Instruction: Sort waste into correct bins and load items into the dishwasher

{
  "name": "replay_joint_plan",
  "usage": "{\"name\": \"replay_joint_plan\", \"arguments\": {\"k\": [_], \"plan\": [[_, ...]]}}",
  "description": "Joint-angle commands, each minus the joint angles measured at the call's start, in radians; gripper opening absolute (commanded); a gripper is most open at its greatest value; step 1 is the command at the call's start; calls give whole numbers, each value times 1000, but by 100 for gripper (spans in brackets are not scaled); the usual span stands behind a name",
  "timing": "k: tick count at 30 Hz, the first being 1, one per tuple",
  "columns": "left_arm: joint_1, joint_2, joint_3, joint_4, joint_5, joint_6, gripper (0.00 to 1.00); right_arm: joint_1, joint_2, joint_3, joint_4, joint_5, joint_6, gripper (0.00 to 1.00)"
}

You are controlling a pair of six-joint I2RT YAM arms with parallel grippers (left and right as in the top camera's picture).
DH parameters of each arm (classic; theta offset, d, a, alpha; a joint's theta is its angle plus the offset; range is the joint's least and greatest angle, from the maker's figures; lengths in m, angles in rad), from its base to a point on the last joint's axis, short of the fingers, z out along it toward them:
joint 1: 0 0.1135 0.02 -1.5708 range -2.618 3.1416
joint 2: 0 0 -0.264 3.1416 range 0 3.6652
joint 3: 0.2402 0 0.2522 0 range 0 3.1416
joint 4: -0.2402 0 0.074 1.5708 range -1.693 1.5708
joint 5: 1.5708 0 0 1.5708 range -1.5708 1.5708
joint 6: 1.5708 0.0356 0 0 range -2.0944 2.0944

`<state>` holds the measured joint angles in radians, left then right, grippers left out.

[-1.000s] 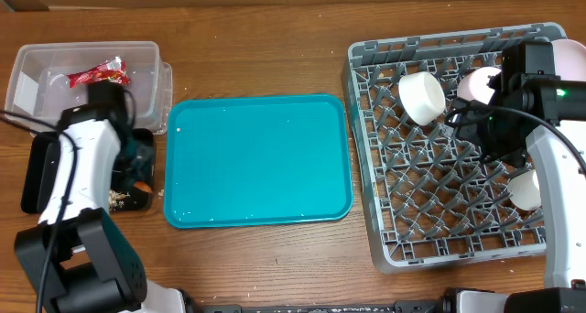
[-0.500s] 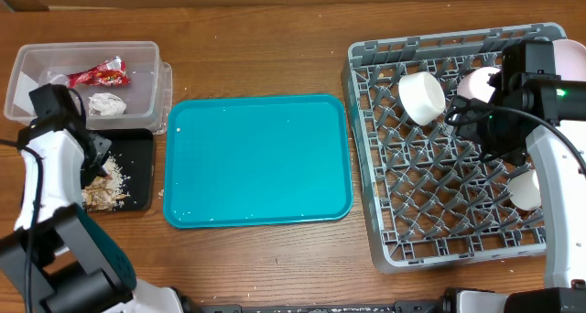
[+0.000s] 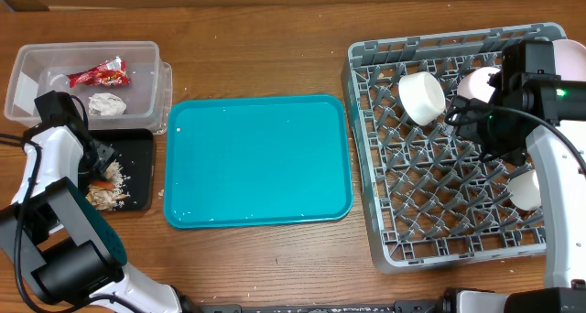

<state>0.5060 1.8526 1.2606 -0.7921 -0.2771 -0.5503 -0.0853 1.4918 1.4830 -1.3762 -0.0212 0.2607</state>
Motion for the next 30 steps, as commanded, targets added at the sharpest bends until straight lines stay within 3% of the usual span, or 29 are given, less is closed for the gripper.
{"name": "replay_joint_plan", "arguments": {"k": [1,9,12,15,17,23,25,26,30], "plan": [[6,-3,86,-50,-10,61,85,-2,-3,10,6,4,-3,100],[-40,-16,364,-296,172,164,91,0,-3,10,73,-62,-31,100],[-126,-35,448,-355,261,229,95,0,-2,10,154,-246,-138,100],[-231,-38,489,-396,332,374,100,0,14,10,186,-361,-230,100],[-344,-38,504,-516,322,424,100,0,46,10,139,-367,-247,100],[-438,-38,504,-820,341,378,100,-1,69,10,-11,-220,-200,100],[-451,-39,503,-886,348,377,95,-1,67,10,-40,-180,-182,100],[-456,-44,499,-898,352,375,91,-1,65,10,-54,-161,-182,100],[-494,-143,432,-864,364,362,90,-1,15,-7,-53,-121,-183,100]]}}
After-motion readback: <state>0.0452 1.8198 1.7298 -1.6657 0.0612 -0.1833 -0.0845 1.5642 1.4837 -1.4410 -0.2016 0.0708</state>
